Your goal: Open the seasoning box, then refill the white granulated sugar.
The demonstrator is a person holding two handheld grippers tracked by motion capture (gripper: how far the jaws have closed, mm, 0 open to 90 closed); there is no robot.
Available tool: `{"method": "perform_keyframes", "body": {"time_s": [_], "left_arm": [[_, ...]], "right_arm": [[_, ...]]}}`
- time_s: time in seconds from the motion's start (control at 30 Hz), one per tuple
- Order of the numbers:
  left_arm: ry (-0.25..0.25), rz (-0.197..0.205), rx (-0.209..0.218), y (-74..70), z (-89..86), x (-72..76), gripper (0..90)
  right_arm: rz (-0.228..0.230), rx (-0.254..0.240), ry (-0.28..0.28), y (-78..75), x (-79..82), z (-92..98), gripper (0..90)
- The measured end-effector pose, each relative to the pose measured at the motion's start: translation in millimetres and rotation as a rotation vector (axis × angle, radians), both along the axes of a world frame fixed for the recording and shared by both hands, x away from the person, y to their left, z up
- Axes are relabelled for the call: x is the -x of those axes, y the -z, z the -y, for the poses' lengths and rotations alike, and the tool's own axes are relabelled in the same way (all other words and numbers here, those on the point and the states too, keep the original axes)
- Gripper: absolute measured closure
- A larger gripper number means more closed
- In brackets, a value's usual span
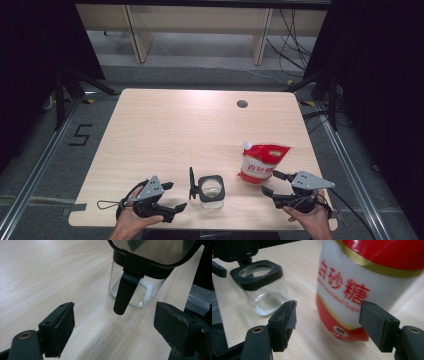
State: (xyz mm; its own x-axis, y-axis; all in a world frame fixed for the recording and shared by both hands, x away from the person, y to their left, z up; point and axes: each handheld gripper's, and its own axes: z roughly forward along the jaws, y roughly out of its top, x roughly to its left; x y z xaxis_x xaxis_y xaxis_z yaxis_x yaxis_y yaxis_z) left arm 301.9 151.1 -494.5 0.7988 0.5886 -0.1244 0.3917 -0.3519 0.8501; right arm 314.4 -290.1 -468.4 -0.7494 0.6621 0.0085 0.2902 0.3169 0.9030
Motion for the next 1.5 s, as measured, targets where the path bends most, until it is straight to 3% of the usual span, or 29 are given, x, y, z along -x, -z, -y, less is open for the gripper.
{"method": "perform_keyframes", "body": {"time_s": [0.03,0.1,0.17,0.27,0.3,0.33,0.43,0.5,0.53,0.6,0.67,0.73,0.77,0.8,0.83,0.87,0.93,1.0,1.03,1.07,1.1,1.17,1.2,1.23,1.3,1.33,1.4,1.43,1.5], "left_arm": [[0.000,-0.001,0.000,-0.2,-0.3,0.0,16.5],[-0.008,-0.003,-0.001,-1.1,-0.8,0.4,16.4],[-0.009,-0.003,0.001,-1.0,-1.0,0.2,16.4],[-0.001,0.000,-0.002,-0.2,-0.3,0.4,16.5],[-0.002,-0.001,-0.003,-0.3,-0.2,0.9,16.5],[-0.007,-0.002,-0.012,-1.1,-0.4,1.5,16.5],[-0.004,0.005,-0.007,-0.7,-0.6,1.2,16.5],[0.008,0.016,-0.015,-0.6,-1.3,0.2,16.4],[0.009,0.016,-0.016,-0.9,-1.3,-0.4,16.4],[0.008,0.014,-0.018,-1.2,-0.8,-0.5,16.5],[-0.005,-0.004,-0.001,-0.6,1.1,1.3,16.4],[0.015,0.018,-0.024,-1.1,-0.2,-0.5,16.5],[0.011,0.016,-0.022,-0.9,-0.1,-0.6,16.5],[-0.014,-0.004,0.001,-0.1,1.6,0.9,16.4],[-0.002,0.010,-0.033,-1.0,-0.6,-0.8,16.4],[0.008,0.016,-0.041,-1.3,-1.3,-1.7,16.4],[-0.009,0.002,-0.007,-1.0,1.1,0.6,16.3],[-0.006,0.013,-0.011,-0.8,0.1,2.2,16.2],[-0.011,-0.001,0.006,-0.7,0.8,2.8,16.2],[-0.009,0.006,0.000,-0.8,0.0,2.4,16.2],[-0.007,0.011,-0.010,-1.0,-1.3,2.0,16.1],[0.009,0.026,-0.019,-1.3,-3.1,0.7,16.1],[0.001,0.021,-0.014,-1.0,-2.9,0.9,16.0],[-0.001,0.014,-0.005,-0.7,-2.4,0.8,16.0],[0.000,0.016,-0.002,-0.7,-1.1,0.7,16.0],[-0.006,0.008,0.003,-0.5,0.3,1.8,16.0],[0.013,0.024,-0.020,-0.4,-0.5,1.3,16.0],[0.011,0.021,-0.018,-0.1,-0.4,1.3,16.0],[0.017,0.031,-0.017,0.5,-1.0,0.4,16.0]], "right_arm": [[-0.019,-0.023,0.015,1.0,1.4,0.4,29.4],[-0.005,-0.010,0.027,2.0,-0.4,4.9,25.6],[-0.041,-0.002,0.053,3.9,-0.1,7.7,23.1],[-0.003,0.005,0.075,4.2,-3.4,12.1,18.8],[-0.011,-0.008,0.087,4.7,-3.3,12.6,17.8],[-0.055,-0.011,0.098,3.7,-0.5,12.1,17.2],[-0.031,-0.005,0.093,5.7,-3.4,13.3,17.2],[-0.040,-0.007,0.094,5.8,-3.1,13.9,17.2],[-0.010,0.009,0.094,6.4,-5.1,15.6,17.2],[-0.051,-0.008,0.113,5.8,-2.0,15.6,17.2],[-0.013,0.003,0.102,6.6,-4.8,18.2,17.1],[-0.038,-0.007,0.098,7.3,-5.4,19.0,17.1],[-0.016,-0.004,0.105,8.0,-6.4,19.9,17.0],[-0.029,-0.001,0.104,8.1,-7.1,20.5,16.4],[-0.032,-0.015,0.113,8.6,-6.9,20.4,16.2],[0.000,-0.011,0.102,8.9,-10.0,22.3,16.1],[-0.019,-0.015,0.105,9.3,-10.5,23.4,16.1],[-0.025,-0.018,0.118,9.7,-11.7,24.1,15.8],[-0.039,-0.031,0.127,9.9,-11.6,22.9,15.9],[0.005,-0.020,0.105,10.4,-16.0,24.2,15.9],[0.012,-0.015,0.109,10.1,-17.8,24.7,15.9],[-0.014,-0.028,0.113,10.0,-18.7,23.3,15.8],[-0.001,-0.033,0.105,10.9,-21.6,22.9,15.7],[-0.033,-0.028,0.109,10.5,-21.4,22.2,15.6],[0.008,-0.005,0.073,12.8,-27.7,21.7,15.7],[-0.017,-0.010,0.085,13.3,-27.9,20.5,15.6],[0.003,-0.010,0.064,14.2,-34.1,20.3,15.6],[-0.003,-0.013,0.057,14.6,-36.8,19.9,15.6],[0.028,-0.016,0.045,14.6,-44.5,20.6,15.7]]}}
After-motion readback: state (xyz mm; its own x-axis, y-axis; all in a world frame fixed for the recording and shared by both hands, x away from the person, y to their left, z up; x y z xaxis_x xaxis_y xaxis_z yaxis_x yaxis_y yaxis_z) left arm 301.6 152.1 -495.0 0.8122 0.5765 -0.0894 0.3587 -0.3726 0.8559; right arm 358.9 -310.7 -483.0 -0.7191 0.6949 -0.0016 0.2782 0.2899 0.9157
